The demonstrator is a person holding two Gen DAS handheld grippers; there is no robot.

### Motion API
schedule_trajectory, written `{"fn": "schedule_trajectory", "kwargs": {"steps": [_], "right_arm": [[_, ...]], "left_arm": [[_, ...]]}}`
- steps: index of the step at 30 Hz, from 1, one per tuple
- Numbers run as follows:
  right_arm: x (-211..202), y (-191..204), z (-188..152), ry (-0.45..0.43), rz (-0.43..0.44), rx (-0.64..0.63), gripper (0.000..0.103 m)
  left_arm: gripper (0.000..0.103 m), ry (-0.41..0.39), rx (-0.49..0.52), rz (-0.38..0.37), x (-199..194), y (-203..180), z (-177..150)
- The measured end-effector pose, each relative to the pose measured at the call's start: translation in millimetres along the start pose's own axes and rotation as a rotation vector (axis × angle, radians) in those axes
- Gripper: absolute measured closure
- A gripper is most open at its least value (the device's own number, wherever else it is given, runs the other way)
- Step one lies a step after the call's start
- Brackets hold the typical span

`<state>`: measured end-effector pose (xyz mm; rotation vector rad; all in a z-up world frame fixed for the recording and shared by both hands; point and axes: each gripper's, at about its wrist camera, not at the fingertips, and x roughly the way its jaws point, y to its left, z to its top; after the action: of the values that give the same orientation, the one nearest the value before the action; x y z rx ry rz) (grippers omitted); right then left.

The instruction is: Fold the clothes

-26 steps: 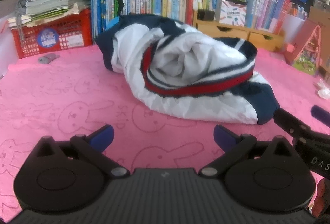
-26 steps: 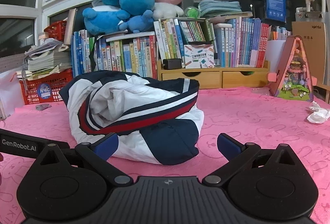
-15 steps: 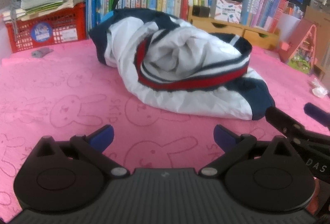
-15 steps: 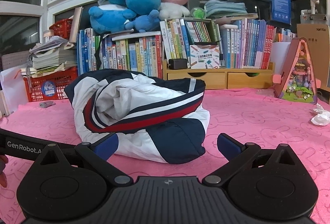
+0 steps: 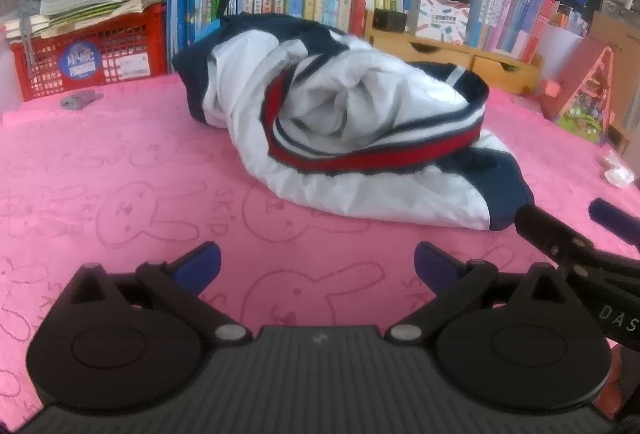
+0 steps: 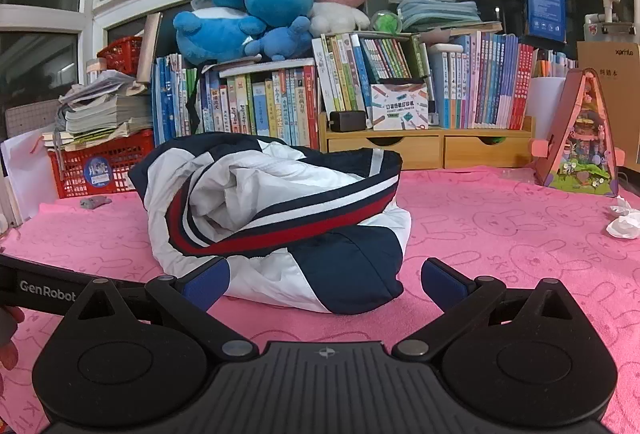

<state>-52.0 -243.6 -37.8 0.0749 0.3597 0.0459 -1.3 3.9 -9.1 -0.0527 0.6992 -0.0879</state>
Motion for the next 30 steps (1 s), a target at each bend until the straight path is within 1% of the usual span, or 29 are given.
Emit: {"fn": "schedule_trajectory", "kwargs": {"steps": [23,30], "right_arm": [[0.4,0.5,0.8,0.008,-0.026,0.000,0.000],[-2.1,1.1,-2.5,-0.025,-0.070,-0.012,0.000]], "left_arm": [[0.000,0.018,0.001,0.010,2.0,1.5,-1.1],[0.000,0.031,-0.018,0.004,4.0,4.4,-1.9]]}}
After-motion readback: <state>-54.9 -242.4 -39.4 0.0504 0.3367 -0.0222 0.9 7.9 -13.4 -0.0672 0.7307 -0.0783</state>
